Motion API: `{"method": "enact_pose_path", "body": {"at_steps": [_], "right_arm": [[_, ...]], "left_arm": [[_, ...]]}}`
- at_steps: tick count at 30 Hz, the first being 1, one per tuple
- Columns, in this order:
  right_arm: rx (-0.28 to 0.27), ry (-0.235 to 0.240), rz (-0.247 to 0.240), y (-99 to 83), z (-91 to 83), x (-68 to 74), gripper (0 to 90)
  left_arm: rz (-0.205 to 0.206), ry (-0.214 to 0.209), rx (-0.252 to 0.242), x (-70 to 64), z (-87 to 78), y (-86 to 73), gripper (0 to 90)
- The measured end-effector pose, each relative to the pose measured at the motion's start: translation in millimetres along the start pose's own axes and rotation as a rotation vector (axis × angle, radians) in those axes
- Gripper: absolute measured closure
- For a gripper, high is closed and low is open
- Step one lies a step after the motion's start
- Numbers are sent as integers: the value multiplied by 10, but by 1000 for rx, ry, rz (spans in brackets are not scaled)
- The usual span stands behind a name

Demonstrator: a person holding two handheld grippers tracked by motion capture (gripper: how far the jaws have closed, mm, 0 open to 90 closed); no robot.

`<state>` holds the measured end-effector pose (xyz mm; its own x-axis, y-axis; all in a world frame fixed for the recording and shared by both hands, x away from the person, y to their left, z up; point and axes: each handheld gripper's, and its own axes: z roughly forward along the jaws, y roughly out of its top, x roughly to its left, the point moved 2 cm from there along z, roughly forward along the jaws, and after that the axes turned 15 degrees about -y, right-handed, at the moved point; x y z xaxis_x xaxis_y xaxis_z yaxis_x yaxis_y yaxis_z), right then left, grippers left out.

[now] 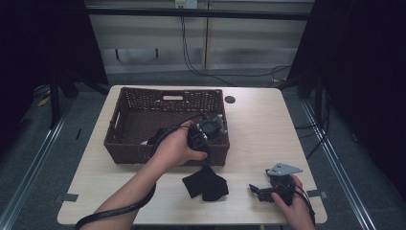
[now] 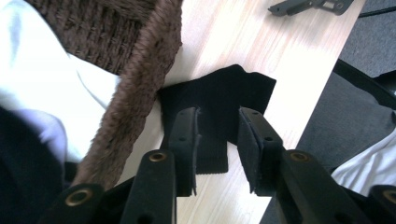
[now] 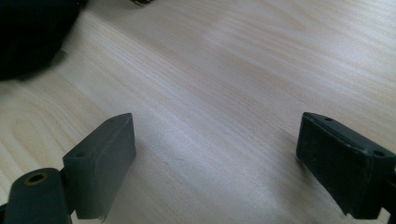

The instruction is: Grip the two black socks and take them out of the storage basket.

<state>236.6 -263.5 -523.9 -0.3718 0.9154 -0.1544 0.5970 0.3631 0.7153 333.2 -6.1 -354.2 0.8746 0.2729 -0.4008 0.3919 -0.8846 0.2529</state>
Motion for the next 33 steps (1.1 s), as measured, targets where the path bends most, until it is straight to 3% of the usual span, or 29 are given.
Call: {"method": "enact_pose_path", "body": {"at_steps": [11, 14, 15, 17, 20, 21, 23, 25, 33], "right_arm": [[-3, -1, 2, 2, 2, 0, 111], [-3, -1, 2, 2, 2, 0, 111], [-3, -1, 2, 2, 2, 0, 111], [-3, -1, 2, 2, 2, 1, 111], [-4, -1, 1, 2, 2, -1, 111], [-5, -1, 0, 2, 3, -1, 112], [-5, 0, 0, 2, 3, -1, 111], [-7, 0, -2, 3, 5, -2, 111], [-9, 1, -3, 3, 5, -2, 112]], "left_arm": [[-56, 48, -22, 276, -259, -8, 603], [-92, 64, -45, 459, -303, -49, 587], [-92, 64, -45, 459, -303, -49, 581], [-112, 78, -55, 603, -314, -86, 553], [-133, 81, -64, 708, -318, -110, 550], [-159, 83, -70, 802, -314, -129, 548], [-165, 86, -72, 851, -312, -139, 531], [-181, 101, -86, 987, -294, -166, 512], [-254, 150, -134, 1264, -214, -252, 453]]}}
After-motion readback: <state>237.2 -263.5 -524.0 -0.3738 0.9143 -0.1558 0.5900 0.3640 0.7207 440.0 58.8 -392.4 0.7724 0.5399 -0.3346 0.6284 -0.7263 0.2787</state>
